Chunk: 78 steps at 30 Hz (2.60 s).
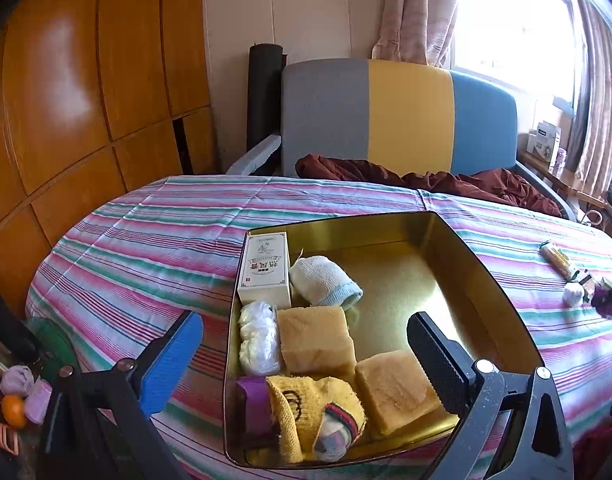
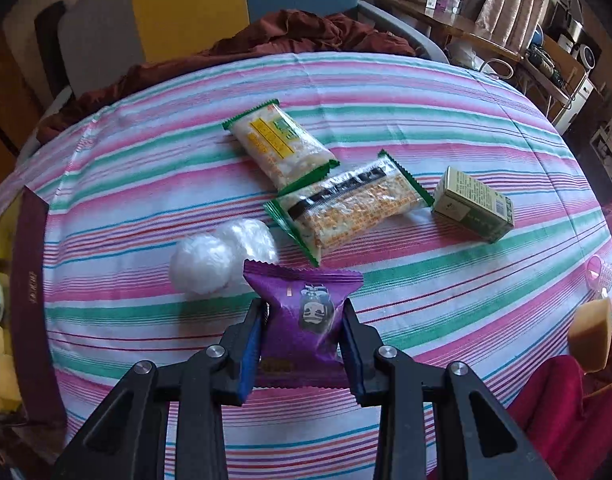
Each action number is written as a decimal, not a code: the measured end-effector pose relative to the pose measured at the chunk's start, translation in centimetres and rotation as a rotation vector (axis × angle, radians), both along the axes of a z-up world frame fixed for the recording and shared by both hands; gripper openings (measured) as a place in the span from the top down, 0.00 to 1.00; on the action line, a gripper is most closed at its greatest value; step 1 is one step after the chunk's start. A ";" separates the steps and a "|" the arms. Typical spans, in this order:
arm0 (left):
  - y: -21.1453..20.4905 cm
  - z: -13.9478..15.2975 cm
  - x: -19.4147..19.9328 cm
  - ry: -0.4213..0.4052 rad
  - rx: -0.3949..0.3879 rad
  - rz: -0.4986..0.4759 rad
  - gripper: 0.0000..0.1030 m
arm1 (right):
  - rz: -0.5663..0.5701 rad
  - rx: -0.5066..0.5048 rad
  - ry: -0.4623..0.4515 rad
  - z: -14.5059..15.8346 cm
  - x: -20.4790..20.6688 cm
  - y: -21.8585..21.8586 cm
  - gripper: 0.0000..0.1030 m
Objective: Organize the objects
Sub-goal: 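Carry the purple packet in the right gripper into the gold tray and release it, then move both grippers back from the tray to the items on the table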
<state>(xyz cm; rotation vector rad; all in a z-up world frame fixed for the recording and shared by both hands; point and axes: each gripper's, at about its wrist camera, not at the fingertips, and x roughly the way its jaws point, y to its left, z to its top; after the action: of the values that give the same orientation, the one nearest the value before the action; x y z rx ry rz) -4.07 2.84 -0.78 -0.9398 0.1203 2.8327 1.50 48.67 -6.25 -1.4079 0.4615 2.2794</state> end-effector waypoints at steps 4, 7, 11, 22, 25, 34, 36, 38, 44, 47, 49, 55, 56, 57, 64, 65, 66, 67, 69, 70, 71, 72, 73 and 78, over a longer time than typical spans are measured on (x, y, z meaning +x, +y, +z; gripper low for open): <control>-0.4 -0.2 -0.1 -0.013 0.022 0.003 0.00 | 0.072 0.016 0.089 3.1 -0.6 -2.6 0.66; -0.7 -0.2 -0.2 -0.020 0.037 0.003 0.00 | 0.168 0.017 0.144 5.0 -2.1 -5.5 0.66; -0.9 -0.4 -0.4 -0.028 0.049 -0.001 0.00 | 0.325 -0.007 0.180 6.3 -4.2 -11.4 0.66; -3.5 0.3 -1.0 -0.025 0.129 0.031 0.00 | 0.628 -0.082 0.157 4.8 -10.2 -24.9 0.66; -5.1 0.9 -1.2 -0.012 0.154 0.067 0.00 | 0.670 -0.103 0.125 3.5 -11.8 -27.4 0.66; -9.2 0.3 -2.2 -0.048 0.244 0.172 0.00 | 0.687 -0.143 0.021 -1.8 -16.0 -32.2 0.65; -9.6 -0.1 -2.4 -0.063 0.261 0.184 0.00 | 0.705 -0.174 0.009 -2.5 -16.3 -32.9 0.63; -9.8 -0.3 -2.5 -0.073 0.267 0.192 0.00 | 0.724 -0.199 0.010 -2.9 -16.3 -33.5 0.57; -9.4 -0.5 -2.5 -0.074 0.259 0.180 0.00 | 0.697 -0.235 0.050 -2.1 -15.3 -32.0 0.43; -9.0 -0.5 -2.4 -0.080 0.258 0.168 0.00 | 0.683 -0.223 0.086 -1.1 -14.4 -31.2 0.34; -8.7 -0.4 -2.2 -0.079 0.262 0.160 0.00 | 0.671 -0.206 0.109 -0.3 -13.8 -30.6 0.34; -7.1 -0.2 -1.7 -0.100 0.241 0.114 0.00 | 0.637 -0.167 0.164 1.3 -12.2 -29.5 0.30; -6.8 -0.2 -1.6 -0.102 0.235 0.096 0.00 | 0.630 -0.160 0.172 1.6 -11.8 -29.2 0.30; -6.3 -0.1 -1.4 -0.102 0.226 0.079 0.00 | 0.625 -0.152 0.181 1.9 -11.5 -28.8 0.30; -3.3 0.6 -0.3 -0.096 0.176 -0.007 0.00 | 0.559 -0.115 0.215 3.4 -8.6 -24.3 0.24; -2.8 0.6 -0.3 -0.099 0.169 -0.019 0.00 | 0.543 -0.114 0.217 3.5 -8.1 -23.5 0.24; -2.4 0.7 -0.2 -0.100 0.164 -0.030 0.00 | 0.526 -0.112 0.219 3.6 -7.8 -22.6 0.24; -2.0 0.7 0.0 -0.100 0.158 -0.043 0.00 | 0.505 -0.110 0.222 3.6 -7.5 -21.6 0.24; -1.1 0.8 0.2 -0.101 0.144 -0.062 0.00 | 0.465 -0.107 0.227 3.7 -6.7 -19.8 0.24; -0.6 0.9 0.3 -0.102 0.138 -0.073 0.00 | 0.440 -0.104 0.230 3.7 -6.4 -18.6 0.24; -0.1 0.9 0.4 -0.102 0.131 -0.087 0.00 | 0.417 -0.102 0.232 3.7 -6.1 -17.6 0.24; 0.3 0.9 0.4 -0.102 0.125 -0.097 0.00 | 0.390 -0.103 0.235 3.8 -5.8 -16.4 0.24; 0.8 1.0 0.5 -0.103 0.119 -0.107 0.00 | 0.365 -0.105 0.238 3.9 -5.5 -15.3 0.24; 3.6 1.1 1.0 -0.109 0.082 -0.172 0.00 | 0.225 -0.096 0.253 4.5 -4.1 -9.1 0.24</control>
<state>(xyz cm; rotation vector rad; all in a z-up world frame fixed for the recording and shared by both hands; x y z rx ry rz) -3.10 6.48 0.31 -1.0111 0.0681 2.6032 -2.57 39.56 -1.80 -1.2758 0.5183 2.6670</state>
